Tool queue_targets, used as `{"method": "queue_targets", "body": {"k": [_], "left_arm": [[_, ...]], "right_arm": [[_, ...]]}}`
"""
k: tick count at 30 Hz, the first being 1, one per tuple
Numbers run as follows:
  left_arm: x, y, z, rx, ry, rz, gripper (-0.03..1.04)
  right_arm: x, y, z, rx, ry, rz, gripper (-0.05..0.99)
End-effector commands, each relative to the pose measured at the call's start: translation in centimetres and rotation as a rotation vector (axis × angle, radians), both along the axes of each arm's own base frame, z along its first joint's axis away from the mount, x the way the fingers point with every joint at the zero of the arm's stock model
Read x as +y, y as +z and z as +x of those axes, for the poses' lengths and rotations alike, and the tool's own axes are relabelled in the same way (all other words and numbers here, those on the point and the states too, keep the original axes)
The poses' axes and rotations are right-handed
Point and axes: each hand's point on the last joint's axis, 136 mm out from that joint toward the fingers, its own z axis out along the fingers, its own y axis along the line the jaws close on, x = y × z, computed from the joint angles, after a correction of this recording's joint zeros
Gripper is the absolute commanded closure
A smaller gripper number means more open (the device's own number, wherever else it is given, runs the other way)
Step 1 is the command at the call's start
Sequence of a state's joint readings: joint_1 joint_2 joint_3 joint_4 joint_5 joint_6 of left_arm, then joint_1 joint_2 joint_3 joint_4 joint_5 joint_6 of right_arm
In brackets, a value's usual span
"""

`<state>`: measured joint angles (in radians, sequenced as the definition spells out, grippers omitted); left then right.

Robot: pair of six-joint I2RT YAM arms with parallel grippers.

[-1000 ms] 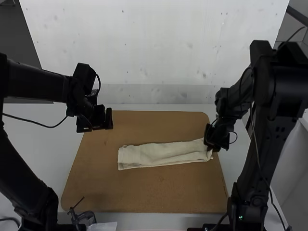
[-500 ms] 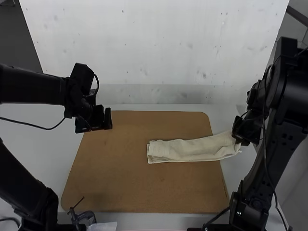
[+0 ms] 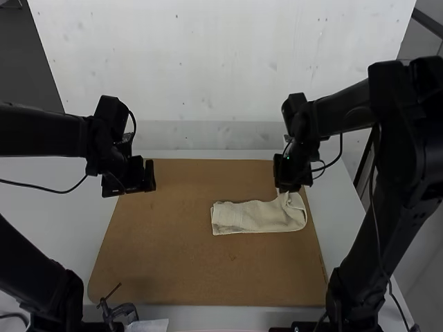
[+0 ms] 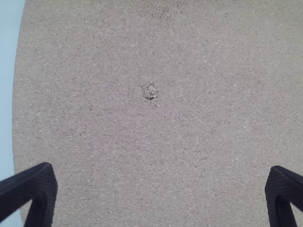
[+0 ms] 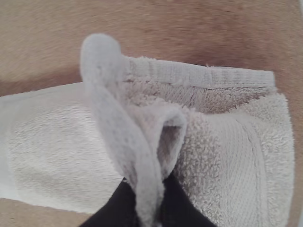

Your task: Fold the towel.

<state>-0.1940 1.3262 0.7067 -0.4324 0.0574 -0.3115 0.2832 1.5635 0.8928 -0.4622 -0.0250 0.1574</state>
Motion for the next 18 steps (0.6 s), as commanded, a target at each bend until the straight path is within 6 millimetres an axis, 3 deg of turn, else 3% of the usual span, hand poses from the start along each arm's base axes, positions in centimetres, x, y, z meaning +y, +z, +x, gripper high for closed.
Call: {"method": "queue_targets", "body": {"k": [1,4,10,18], "left_arm": [[0.5,1.0,0.0,-0.04,-0.004,-0.003,0.03],[1.0,1.0,-0.1,-0.043,0.001,0.003,0.03],[1.3,0.8,-0.6,-0.039,0.002,0.007,0.03],[1.4,0.7,-0.9,-0.036,0.002,0.008,0.03]], "right_arm": [[4.1,0.8,0.3,-0.03,-0.001,-0.014,0.92],[7.0,0.3,0.0,-0.026,0.038,-0.028,0.92],[11.0,0.4,-0.2,-0.025,0.079,-0.037,0.92],[14.2,0.3,-0.1,-0.016,0.11,-0.04,0.92]]}}
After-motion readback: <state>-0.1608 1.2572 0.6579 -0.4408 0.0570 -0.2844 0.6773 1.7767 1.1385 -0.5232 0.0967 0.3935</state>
